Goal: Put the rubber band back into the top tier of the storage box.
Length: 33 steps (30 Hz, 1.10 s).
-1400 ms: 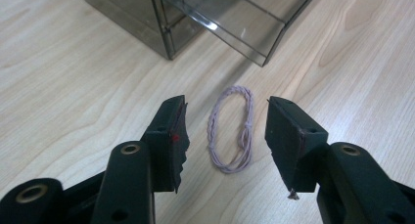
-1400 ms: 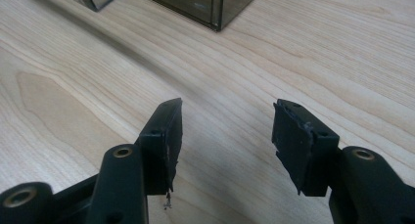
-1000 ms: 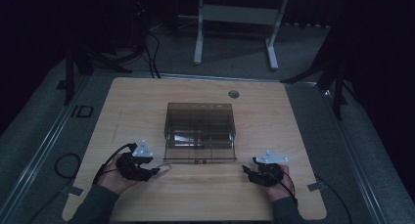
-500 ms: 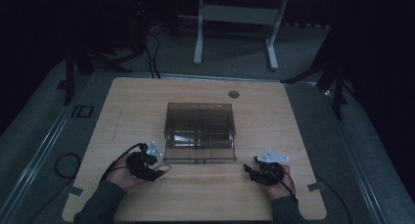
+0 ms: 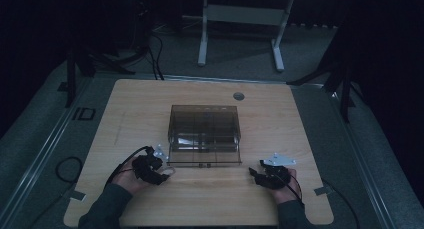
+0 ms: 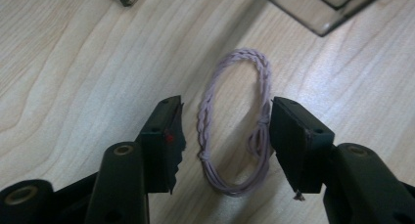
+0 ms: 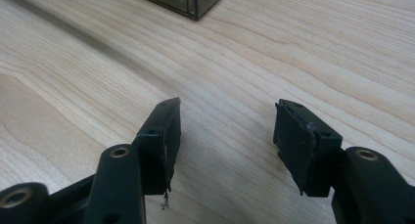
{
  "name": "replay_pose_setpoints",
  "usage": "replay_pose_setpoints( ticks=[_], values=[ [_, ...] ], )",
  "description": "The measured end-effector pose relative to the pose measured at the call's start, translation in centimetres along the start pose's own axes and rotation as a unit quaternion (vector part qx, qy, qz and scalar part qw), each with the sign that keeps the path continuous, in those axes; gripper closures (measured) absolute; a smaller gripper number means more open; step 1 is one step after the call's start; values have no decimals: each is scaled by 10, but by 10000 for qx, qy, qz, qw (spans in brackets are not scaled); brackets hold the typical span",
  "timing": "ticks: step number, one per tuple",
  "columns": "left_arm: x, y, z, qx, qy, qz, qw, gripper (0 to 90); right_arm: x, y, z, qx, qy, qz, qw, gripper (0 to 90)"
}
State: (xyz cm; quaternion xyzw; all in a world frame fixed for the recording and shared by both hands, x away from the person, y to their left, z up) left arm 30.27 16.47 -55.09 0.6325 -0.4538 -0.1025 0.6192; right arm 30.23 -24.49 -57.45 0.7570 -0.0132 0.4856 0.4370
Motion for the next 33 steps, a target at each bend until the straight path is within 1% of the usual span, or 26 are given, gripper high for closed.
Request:
replay_pose_setpoints(
  ticks=[1, 4, 5, 8, 9, 12, 13, 14, 15, 16, 17, 18, 19, 20, 21, 25, 26, 27, 28, 29, 30, 31, 33],
  values=[
    [1, 0, -1, -2, 13, -25, 10000, 513, 0, 0, 0, 0, 4, 2, 10000, 431],
    [1, 0, -3, -10, 30, -46, 10000, 560, 0, 0, 0, 0, 5, 0, 10000, 430],
    [1, 0, -6, -42, 69, -57, 10000, 576, 0, 0, 0, 4, -3, 0, 10000, 428],
    [1, -1, -8, -44, 116, -83, 9999, 619, 0, 0, 0, 5, -7, -1, 10000, 427],
    [1, -1, -11, -21, 174, -116, 9998, 631, 0, 0, 0, 4, -6, -1, 10000, 427],
    [0, 0, -14, 25, 201, -167, 9997, 657, 0, 0, 0, 3, -1, -2, 10000, 428],
    [-1, 0, -16, 76, 213, -236, 9995, 664, 0, 0, 0, 9, -1, -3, 10000, 427],
    [-1, 0, -16, 76, 213, -236, 9995, 673, 0, 0, 0, 9, -1, -3, 10000, 427],
    [0, 0, -19, 112, 227, -327, 9991, 677, 0, 0, 0, 16, 6, -4, 10000, 428],
    [0, 0, -19, 112, 227, -327, 9991, 677, 0, 0, 0, 16, 9, -4, 10000, 427],
    [1, 0, -20, 115, 198, -452, 9987, 677, 0, 0, 0, 16, 8, -4, 10000, 428],
    [1, 0, -20, 115, 198, -452, 9987, 681, 0, 0, 0, 16, 8, -4, 10000, 428],
    [3, 0, -21, 140, 155, -536, 9983, 687, 0, 0, 0, 21, 13, -4, 10000, 428],
    [3, 0, -21, 140, 155, -536, 9983, 694, 0, 0, 0, 21, 13, -4, 10000, 428],
    [3, 0, -23, 141, 151, -614, 9979, 700, 0, 0, 0, 26, 16, -5, 10000, 428],
    [4, 0, -25, 124, 210, -679, 9974, 726, 0, 0, 0, 34, 21, -6, 10000, 427],
    [4, 0, -26, 120, 219, -698, 9972, 749, 0, 0, 0, 38, 21, -7, 10000, 427],
    [3, -1, -29, 98, 265, -715, 9970, 804, 0, 0, 0, 42, 22, -7, 10000, 427],
    [3, -1, -29, 98, 265, -715, 9970, 825, 0, 0, 0, 42, 22, -7, 10000, 427],
    [3, -2, -32, 54, 324, -739, 9967, 840, 0, 0, 0, 44, 23, -7, 10000, 427],
    [3, -2, -32, 54, 324, -739, 9967, 848, 0, 0, 0, 44, 23, -7, 10000, 427],
    [3, -2, -34, 6, 377, -765, 9964, 848, 0, 0, 0, 44, 23, -7, 10000, 427],
    [5, -2, -35, 44, 351, -844, 9958, 858, 0, 0, 0, 49, 32, -11, 10000, 427]
  ],
)
Point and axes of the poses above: each handheld gripper's, and its own axes: y roughly backward along the jaws, x roughly out of its top, z roughly to its right, the point moved 1 cm from there along -y, roughly forward along the jaws, and after that the axes turned 14 degrees about x, right-handed, at the moved point
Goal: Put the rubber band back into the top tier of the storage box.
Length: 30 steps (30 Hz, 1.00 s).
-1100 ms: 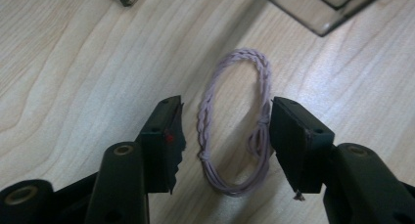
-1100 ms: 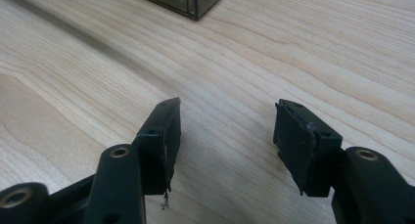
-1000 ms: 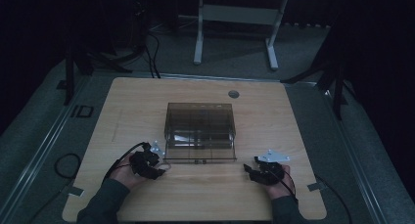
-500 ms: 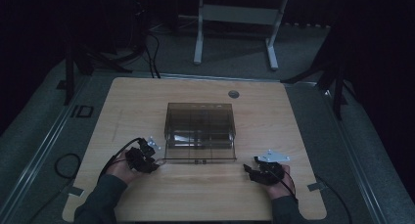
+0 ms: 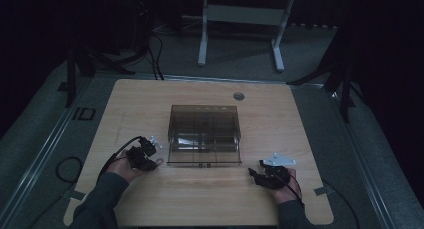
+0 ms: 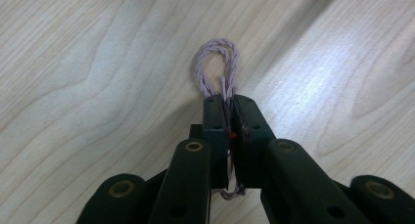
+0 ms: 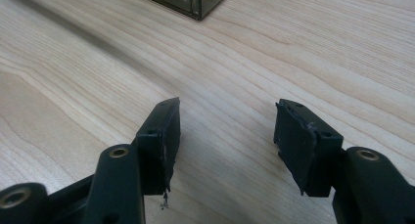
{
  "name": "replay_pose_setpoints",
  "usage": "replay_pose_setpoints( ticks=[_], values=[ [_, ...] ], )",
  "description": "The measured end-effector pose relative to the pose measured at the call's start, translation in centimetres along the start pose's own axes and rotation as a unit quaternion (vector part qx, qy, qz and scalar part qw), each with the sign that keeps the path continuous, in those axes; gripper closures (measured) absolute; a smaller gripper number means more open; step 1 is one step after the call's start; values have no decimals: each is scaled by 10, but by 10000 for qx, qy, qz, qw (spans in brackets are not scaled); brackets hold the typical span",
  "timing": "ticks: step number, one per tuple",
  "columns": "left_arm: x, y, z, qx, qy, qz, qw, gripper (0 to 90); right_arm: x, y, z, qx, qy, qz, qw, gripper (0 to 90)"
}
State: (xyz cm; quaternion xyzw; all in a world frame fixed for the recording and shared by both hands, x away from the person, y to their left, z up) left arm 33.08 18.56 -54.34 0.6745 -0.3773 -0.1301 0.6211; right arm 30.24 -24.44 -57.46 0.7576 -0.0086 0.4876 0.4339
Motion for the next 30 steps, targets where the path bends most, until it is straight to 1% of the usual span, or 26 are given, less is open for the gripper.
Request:
replay_pose_setpoints(
  ticks=[1, 2, 5, 6, 7, 8, 19, 25, 30],
  values=[
    [0, 0, 0, 0, 0, 0, 10000, 862, 0, 0, 0, 0, 0, 0, 10000, 427],
    [1, 0, 0, 71, -18, -34, 10000, 864, 0, 0, 0, 2, 1, -1, 10000, 427],
    [1, 0, -2, 65, -10, -63, 10000, 867, 0, 0, 0, 4, 1, -1, 10000, 427],
    [1, 0, -3, 94, -44, -117, 9999, 867, 0, 0, 0, 6, 0, -2, 10000, 427],
    [1, 0, -3, 94, -44, -117, 9999, 867, 0, 0, 0, 6, 0, -2, 10000, 427],
    [1, 1, -3, 145, -81, -137, 9998, 867, 0, 0, 0, 6, 1, -2, 10000, 427],
    [1, 10, -2, 182, -115, -65, 9997, 867, 0, 0, 0, 5, -2, -4, 10000, 426],
    [0, 14, -4, 185, -115, -51, 9998, 867, 0, 0, 0, 3, -1, -2, 10000, 426],
    [1, 20, -5, 211, -160, -14, 9996, 866, 0, 0, 0, 13, 0, -7, 10000, 424]
  ],
)
Point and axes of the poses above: each handheld gripper's, and its own axes: y roughly backward along the jaws, x roughly out of its top, z roughly to its right, the point moved 1 cm from there along -y, roughly forward along the jaws, and after that the axes turned 14 degrees about x, right-handed, at the moved point
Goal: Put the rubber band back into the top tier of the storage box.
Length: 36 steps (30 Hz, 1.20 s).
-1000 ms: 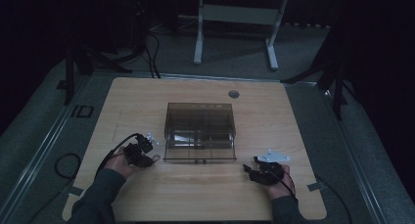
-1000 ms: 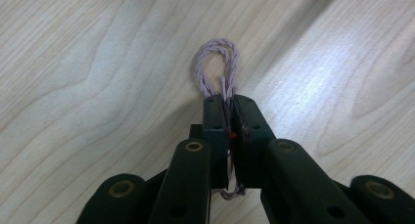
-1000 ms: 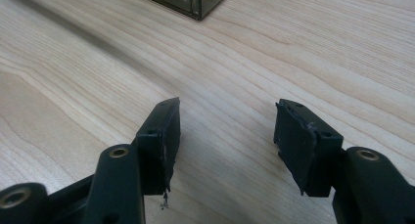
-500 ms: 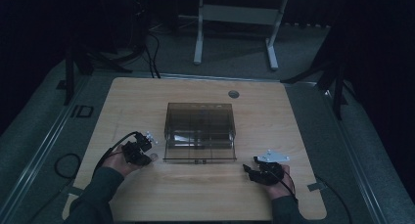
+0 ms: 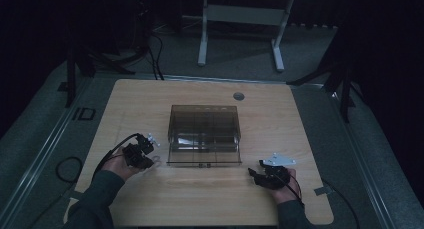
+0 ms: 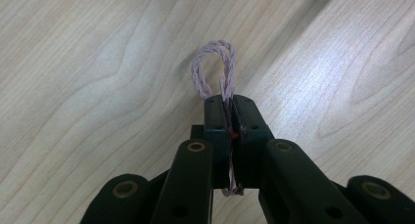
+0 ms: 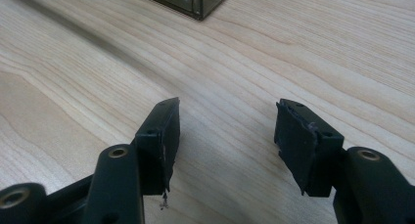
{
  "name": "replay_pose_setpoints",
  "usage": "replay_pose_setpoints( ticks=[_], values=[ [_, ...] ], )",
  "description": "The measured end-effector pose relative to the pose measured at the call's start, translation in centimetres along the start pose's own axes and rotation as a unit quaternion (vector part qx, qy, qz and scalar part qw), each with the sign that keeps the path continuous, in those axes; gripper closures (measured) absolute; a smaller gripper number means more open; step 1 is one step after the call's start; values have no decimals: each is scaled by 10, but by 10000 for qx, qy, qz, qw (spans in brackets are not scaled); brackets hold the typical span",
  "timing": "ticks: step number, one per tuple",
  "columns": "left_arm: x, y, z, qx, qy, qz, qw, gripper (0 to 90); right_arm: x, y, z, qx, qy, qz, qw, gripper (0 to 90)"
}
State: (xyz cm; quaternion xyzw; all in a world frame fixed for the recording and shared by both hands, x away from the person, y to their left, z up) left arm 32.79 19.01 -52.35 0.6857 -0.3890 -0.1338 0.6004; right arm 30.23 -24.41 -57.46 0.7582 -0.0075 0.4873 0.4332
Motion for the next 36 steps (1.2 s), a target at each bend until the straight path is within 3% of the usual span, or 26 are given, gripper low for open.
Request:
replay_pose_setpoints(
  ticks=[36],
  values=[
    [3, 30, -6, -39, -93, 327, 9994, 866, 0, 0, 0, 19, 5, -7, 10000, 414]
  ],
)
Point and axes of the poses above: each handheld gripper's, and its own axes: y roughly backward along the jaws, x roughly out of its top, z roughly to its right, the point moved 1 cm from there along -y, roughly forward along the jaws, and after that the axes turned 14 degrees about x, right-handed, at the moved point
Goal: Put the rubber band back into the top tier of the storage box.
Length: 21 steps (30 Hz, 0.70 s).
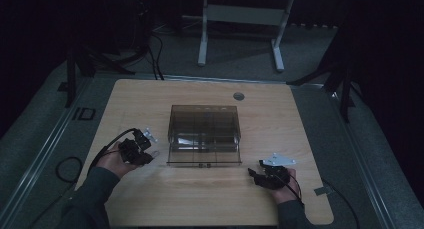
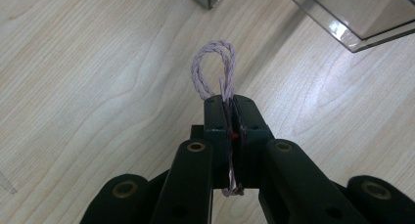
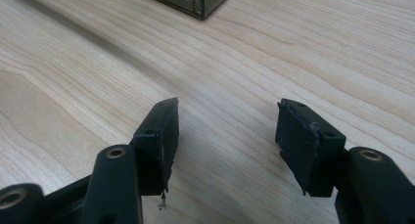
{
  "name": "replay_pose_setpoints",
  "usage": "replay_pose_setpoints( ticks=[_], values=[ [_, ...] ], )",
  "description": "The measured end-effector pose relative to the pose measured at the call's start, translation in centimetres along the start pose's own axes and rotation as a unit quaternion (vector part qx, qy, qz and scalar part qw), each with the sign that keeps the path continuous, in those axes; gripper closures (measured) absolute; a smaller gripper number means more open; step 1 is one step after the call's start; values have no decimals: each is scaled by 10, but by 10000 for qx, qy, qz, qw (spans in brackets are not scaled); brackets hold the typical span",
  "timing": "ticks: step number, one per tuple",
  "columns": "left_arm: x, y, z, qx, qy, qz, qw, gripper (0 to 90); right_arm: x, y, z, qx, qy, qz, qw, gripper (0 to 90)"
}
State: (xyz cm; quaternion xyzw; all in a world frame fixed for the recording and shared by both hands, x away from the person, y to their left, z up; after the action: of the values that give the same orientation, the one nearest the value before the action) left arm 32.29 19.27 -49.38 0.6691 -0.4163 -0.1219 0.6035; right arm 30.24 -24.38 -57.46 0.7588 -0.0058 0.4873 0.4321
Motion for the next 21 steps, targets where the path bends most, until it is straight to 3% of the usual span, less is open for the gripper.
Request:
replay_pose_setpoints(
  ticks=[21],
  values=[
    [7, 14, -1, -5, -60, 153, 9999, 866, 0, 0, 0, 9, 4, 3, 10000, 412]
  ],
)
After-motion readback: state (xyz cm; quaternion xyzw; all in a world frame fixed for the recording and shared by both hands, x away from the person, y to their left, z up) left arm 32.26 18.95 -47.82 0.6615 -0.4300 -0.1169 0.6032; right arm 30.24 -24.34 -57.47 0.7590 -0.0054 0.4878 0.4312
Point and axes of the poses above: each handheld gripper's, and its own axes: y roughly backward along the jaws, x roughly out of its top, z roughly to its right, the point moved 1 cm from there along -y, roughly forward along the jaws, and after that the axes turned 14 degrees about x, right-handed, at the moved point
